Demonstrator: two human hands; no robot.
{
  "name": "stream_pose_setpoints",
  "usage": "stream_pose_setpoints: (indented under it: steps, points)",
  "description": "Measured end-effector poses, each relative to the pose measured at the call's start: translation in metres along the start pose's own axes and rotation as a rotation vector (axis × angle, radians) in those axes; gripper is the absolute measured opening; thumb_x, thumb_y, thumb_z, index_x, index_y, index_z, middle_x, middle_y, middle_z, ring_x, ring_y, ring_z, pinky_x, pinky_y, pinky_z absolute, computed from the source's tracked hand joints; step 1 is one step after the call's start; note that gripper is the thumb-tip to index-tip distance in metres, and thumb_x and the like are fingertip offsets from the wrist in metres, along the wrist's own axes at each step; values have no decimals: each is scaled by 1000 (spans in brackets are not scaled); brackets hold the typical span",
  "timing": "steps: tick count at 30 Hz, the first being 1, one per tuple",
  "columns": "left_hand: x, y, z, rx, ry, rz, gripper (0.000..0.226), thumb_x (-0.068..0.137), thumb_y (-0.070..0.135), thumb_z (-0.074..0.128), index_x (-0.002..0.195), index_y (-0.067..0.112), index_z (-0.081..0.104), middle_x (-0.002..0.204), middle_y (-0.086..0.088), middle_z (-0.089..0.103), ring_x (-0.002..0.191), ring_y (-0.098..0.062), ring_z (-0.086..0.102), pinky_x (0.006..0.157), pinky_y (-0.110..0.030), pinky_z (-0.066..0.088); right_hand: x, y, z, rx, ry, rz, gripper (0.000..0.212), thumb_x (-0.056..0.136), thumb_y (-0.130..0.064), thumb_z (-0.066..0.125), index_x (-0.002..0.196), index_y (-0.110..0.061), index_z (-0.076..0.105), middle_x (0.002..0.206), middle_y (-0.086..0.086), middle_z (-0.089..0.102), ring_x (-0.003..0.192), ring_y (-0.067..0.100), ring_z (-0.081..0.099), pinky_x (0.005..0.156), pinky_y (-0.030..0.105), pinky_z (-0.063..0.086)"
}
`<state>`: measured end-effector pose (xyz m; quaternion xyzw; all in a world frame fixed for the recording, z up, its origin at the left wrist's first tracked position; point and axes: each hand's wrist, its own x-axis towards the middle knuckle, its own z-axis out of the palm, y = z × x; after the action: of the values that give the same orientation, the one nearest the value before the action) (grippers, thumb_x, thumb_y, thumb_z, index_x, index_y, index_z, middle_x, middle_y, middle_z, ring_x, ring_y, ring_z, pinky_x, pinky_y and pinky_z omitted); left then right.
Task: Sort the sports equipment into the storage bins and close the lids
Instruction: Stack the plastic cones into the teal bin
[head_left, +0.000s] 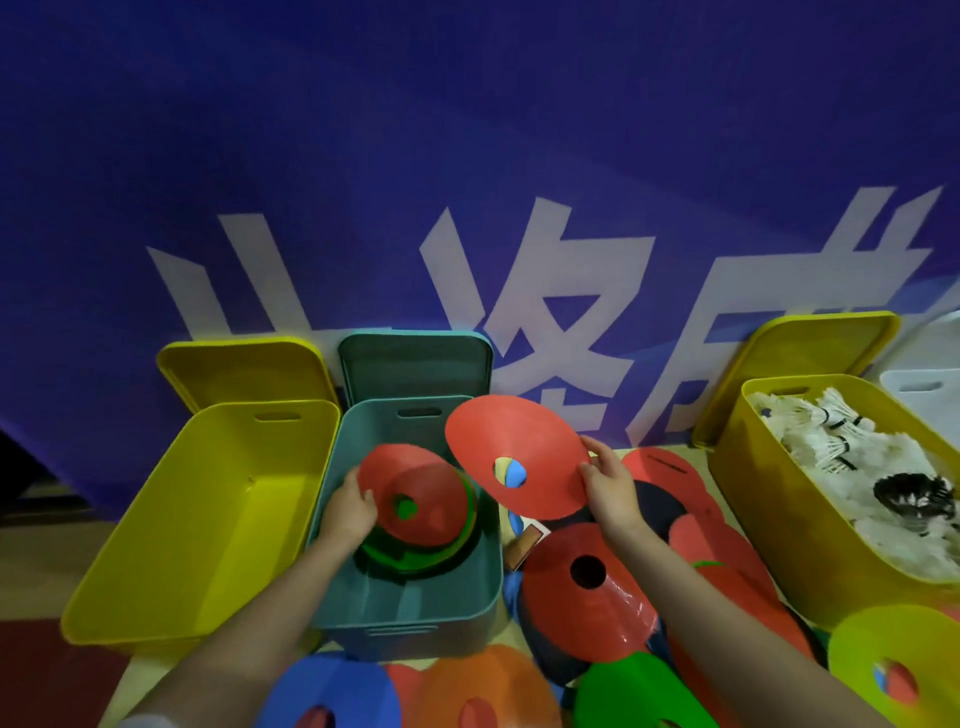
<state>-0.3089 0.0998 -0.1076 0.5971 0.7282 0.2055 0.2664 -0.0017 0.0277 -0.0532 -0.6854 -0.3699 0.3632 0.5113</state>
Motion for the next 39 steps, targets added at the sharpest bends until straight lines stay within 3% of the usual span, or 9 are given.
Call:
stream_pose_setpoints:
  steps: [5, 11, 14, 17, 19, 22, 25, 35, 39]
  points:
    - [7, 3, -11, 94, -103, 116, 37, 90, 9, 52, 126, 2, 56, 123, -21, 60, 115, -35, 55, 96, -35, 41, -2, -5, 14, -70, -14, -17, 37, 97, -7, 42, 132, -14, 52, 127, 5, 57, 107, 16, 53, 81, 28, 43]
    - [-1, -5, -52, -1, 168, 429, 38, 87, 1, 54, 125, 3, 58, 123, -17, 55, 117, -30, 53, 102, -35, 37, -4, -13, 46, -135, -77, -41, 39, 95, -6, 42, 130, -17, 52, 126, 10, 58, 101, 22, 58, 81, 34, 50]
    - [1, -23, -58, 21, 175, 285, 47, 92, 10, 54, 137, 3, 46, 129, -20, 50, 119, -35, 50, 101, -40, 39, -3, -22, 68, -211, -92, -76, 41, 93, -6, 42, 131, -17, 52, 126, 10, 58, 97, 21, 57, 76, 31, 46]
    - [-4, -38, -45, 23, 38, 111, 50, 99, 20, 43, 145, 4, 32, 135, -24, 49, 122, -38, 49, 98, -41, 41, -5, -30, 92, -372, -139, -145, 42, 90, -6, 44, 130, -18, 51, 114, 10, 64, 85, 23, 60, 72, 34, 49]
    - [-7, -41, -39, 1, 42, 123, 49, 100, 18, 40, 146, 6, 29, 133, -23, 52, 118, -37, 52, 93, -40, 43, -5, -32, 113, -535, -218, -226, 47, 86, -4, 45, 130, -17, 48, 109, 12, 66, 91, 30, 62, 74, 35, 48]
    - [-7, -43, -38, 25, 96, 164, 52, 100, 18, 39, 150, 15, 23, 122, -21, 58, 103, -37, 58, 79, -42, 47, -1, -24, 147, -744, -359, -288, 54, 85, -5, 46, 138, -16, 43, 120, 14, 62, 107, 36, 58, 87, 37, 47]
    - [-6, -48, -37, -18, 105, 177, 53, 100, 19, 38, 150, 22, 22, 113, -19, 59, 93, -35, 59, 72, -41, 47, 7, -11, 171, -759, -392, -222, 52, 87, -4, 45, 138, -14, 44, 123, 16, 62, 111, 37, 57, 92, 36, 44]
    - [-4, -47, -33, -89, 98, 104, 50, 100, 24, 37, 148, 32, 24, 117, -12, 55, 98, -30, 58, 71, -31, 40, 10, 42, 198, -755, -342, 46, 52, 88, 2, 44, 139, -4, 40, 127, 24, 56, 117, 38, 53, 93, 32, 40]
    - [-6, -44, -32, -74, 95, 98, 50, 100, 25, 37, 148, 32, 24, 117, -11, 54, 95, -29, 58, 69, -32, 41, 13, 50, 195, -953, -321, 60, 53, 88, -15, 49, 137, -1, 37, 136, 25, 43, 129, 38, 36, 108, 34, 27]
